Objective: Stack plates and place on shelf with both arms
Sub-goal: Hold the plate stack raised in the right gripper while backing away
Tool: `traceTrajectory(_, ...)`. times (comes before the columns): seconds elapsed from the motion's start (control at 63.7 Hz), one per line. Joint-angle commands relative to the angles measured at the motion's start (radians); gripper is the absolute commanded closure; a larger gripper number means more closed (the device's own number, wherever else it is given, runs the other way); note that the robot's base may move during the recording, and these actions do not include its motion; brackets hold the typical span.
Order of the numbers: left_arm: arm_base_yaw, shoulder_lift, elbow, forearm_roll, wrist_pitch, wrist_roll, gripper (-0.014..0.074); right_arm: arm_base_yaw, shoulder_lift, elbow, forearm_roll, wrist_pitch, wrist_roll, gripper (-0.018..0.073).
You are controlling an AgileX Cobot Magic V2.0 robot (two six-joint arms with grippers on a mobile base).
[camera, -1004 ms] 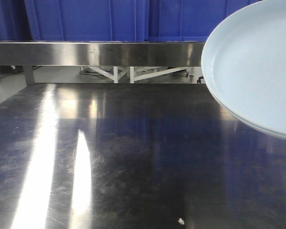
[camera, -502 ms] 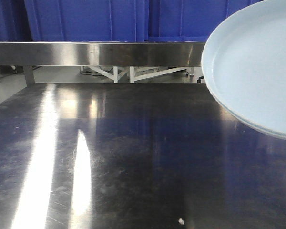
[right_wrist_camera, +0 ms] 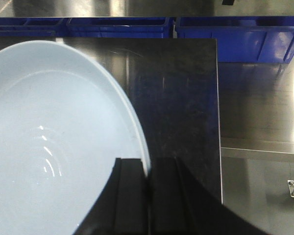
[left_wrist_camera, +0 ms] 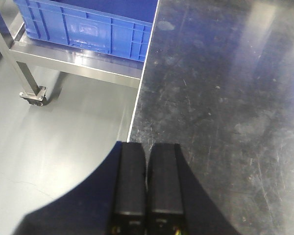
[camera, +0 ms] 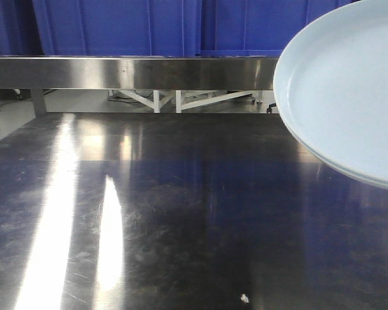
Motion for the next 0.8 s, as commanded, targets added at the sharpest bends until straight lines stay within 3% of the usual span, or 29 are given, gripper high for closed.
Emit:
traceTrajectory(0.0,-0.005,-0.003,-0.027,-0.007,-0.073,-0.006,0.0514,-0.003,-0.008,-0.031,-0.011,-0.091,-0.002,0.0502)
traceTrajectory(0.784,-0.005,-0.003,-0.027,-0.007,-0.073,-0.006,0.0514,-0.003,-0.007,-0.031,-0.011,-0.091,-0.002,0.0502)
